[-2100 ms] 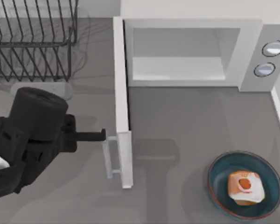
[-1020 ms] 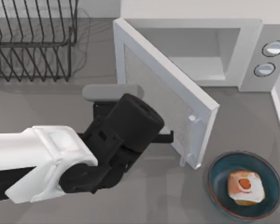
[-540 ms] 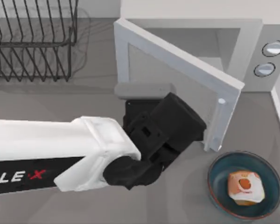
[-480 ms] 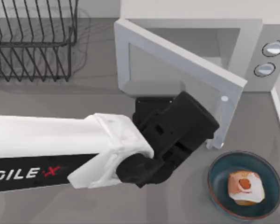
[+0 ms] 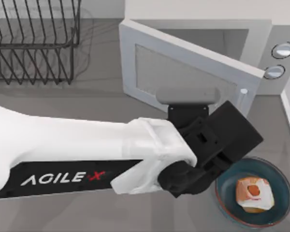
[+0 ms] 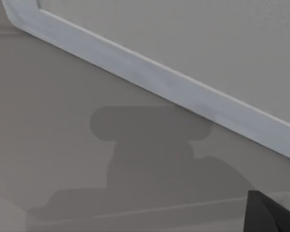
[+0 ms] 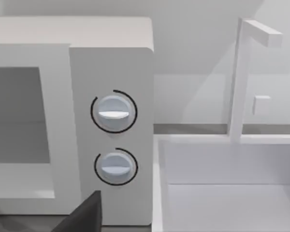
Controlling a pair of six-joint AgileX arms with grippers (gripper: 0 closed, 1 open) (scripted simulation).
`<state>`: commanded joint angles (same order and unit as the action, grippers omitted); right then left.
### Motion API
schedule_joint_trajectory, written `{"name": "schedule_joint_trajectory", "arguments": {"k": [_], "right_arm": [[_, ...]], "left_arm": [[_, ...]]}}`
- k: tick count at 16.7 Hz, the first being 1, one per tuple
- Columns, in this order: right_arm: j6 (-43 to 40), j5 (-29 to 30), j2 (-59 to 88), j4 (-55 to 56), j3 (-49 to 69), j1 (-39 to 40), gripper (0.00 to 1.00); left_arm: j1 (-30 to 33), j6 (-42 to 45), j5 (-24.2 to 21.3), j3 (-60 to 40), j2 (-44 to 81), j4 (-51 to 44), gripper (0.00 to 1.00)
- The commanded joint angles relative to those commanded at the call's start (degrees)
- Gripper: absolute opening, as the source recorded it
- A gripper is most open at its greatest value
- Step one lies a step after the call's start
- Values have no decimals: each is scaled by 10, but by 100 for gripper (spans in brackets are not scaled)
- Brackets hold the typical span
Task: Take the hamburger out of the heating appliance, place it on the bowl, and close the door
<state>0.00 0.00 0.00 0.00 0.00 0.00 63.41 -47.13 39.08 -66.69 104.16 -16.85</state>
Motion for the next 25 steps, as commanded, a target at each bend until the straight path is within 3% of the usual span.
{"name": "schedule_joint_trajectory", "arguments": {"k": [4, 12, 17, 21, 25], "right_arm": [[0, 0, 0, 0, 0, 0, 100], [0, 0, 0, 0, 0, 0, 100], [0, 0, 0, 0, 0, 0, 100], [0, 0, 0, 0, 0, 0, 100], [0, 0, 0, 0, 0, 0, 100]], "left_arm": [[12, -12, 6, -42, 34, -23, 0], [58, -62, 29, -269, 179, -126, 0], [62, -67, 32, -288, 194, -137, 0], [38, -45, 18, -310, 214, -127, 0], [-26, 26, -19, -399, 274, -105, 0]]}}
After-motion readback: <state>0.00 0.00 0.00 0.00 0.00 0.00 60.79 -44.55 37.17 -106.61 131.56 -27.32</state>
